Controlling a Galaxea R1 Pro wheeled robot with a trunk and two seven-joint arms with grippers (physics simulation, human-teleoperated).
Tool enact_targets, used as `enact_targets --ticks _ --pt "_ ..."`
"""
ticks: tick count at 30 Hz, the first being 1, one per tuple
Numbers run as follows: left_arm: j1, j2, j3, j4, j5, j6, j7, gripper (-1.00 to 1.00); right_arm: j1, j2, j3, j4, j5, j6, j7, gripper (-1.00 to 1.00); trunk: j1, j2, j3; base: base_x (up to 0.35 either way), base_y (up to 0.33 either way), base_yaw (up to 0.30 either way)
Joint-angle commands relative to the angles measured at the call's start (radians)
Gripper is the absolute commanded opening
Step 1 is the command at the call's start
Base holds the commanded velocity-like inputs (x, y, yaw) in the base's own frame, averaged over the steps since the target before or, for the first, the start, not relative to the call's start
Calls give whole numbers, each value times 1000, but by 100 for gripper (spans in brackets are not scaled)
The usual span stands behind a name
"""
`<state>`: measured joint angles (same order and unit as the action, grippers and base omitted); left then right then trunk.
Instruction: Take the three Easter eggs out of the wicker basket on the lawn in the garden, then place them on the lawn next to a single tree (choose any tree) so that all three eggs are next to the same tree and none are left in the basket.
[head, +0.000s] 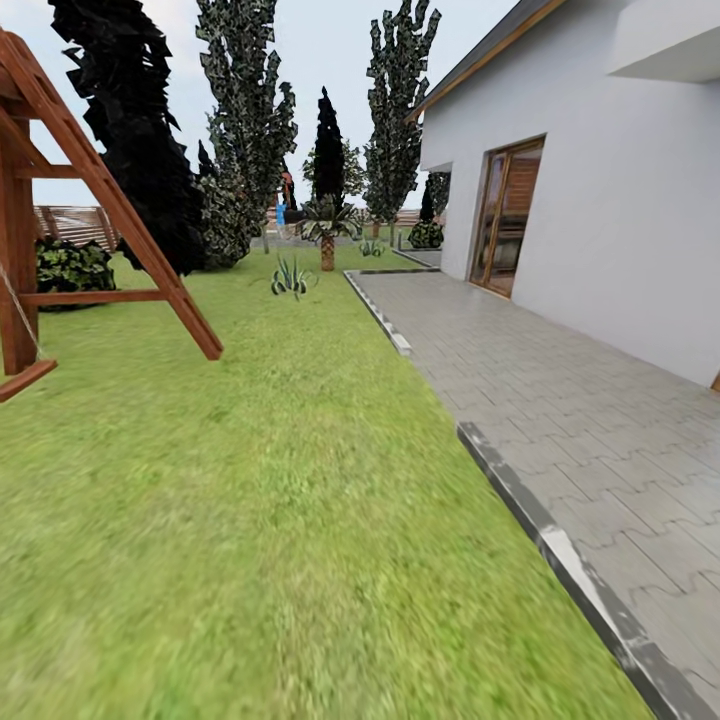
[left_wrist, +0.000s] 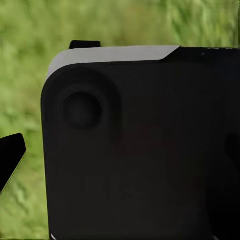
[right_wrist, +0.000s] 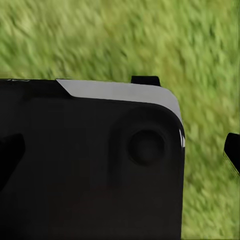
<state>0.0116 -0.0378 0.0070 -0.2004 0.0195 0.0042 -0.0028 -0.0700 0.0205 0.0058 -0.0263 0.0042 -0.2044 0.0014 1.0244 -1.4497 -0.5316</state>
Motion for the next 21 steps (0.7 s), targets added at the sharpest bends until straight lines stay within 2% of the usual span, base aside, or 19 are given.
enact_targets --ticks 1,21 --pt "1 0 1 -2 3 0 0 100 -1 1 0 1 0 -3 0 100 1 0 -1 327 0 0" --pt "1 1 1 -2 4 0 -1 100 -1 -1 0 3 0 -3 1 100 1 0 -1 327 0 0"
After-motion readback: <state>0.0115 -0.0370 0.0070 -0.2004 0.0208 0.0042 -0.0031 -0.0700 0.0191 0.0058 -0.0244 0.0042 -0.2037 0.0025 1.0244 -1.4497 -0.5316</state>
